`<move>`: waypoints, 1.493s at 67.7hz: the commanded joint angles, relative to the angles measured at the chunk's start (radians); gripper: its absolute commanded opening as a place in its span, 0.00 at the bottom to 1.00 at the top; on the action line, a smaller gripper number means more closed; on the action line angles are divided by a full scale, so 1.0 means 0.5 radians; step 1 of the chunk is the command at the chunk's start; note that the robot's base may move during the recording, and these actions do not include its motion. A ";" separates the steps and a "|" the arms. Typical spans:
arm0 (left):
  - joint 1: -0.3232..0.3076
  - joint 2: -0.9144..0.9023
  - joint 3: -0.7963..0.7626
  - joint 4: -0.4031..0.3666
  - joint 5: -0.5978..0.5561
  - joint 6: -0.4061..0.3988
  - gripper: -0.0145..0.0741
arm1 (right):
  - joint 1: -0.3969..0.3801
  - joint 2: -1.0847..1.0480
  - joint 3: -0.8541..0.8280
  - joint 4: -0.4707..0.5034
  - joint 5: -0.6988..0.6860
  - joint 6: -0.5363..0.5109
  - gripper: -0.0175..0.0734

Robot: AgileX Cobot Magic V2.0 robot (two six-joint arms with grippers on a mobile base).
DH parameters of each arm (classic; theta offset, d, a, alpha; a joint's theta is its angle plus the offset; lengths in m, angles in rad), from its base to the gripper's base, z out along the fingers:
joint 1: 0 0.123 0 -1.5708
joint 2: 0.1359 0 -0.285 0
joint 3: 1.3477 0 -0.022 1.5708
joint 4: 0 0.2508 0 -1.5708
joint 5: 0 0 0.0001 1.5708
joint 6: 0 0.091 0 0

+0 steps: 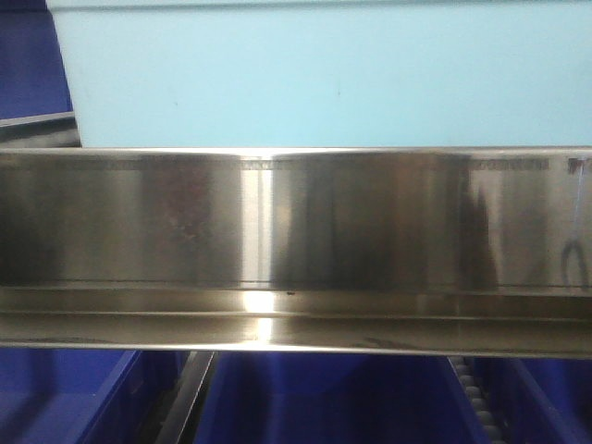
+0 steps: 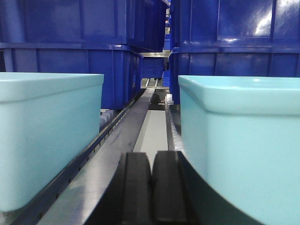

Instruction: Move two blue bins to right shelf middle

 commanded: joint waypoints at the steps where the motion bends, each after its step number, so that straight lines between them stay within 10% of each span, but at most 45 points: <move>1: -0.013 -0.011 -0.005 -0.005 -0.034 0.002 0.04 | 0.002 -0.007 -0.001 -0.004 -0.043 -0.013 0.01; 43: -0.013 -0.011 -0.005 -0.005 -0.034 0.002 0.04 | 0.002 -0.007 -0.001 -0.004 -0.043 -0.013 0.01; 74: -0.012 -0.011 -0.037 0.006 -0.449 0.002 0.04 | 0.001 -0.007 -0.047 -0.004 -0.382 -0.013 0.01; 90: -0.012 0.052 -0.667 0.086 0.054 0.002 0.07 | 0.001 -0.007 -0.765 -0.004 0.229 -0.013 0.01; 101: -0.012 0.293 -1.096 0.119 0.440 0.002 0.34 | 0.001 0.185 -1.235 -0.004 0.683 -0.013 0.19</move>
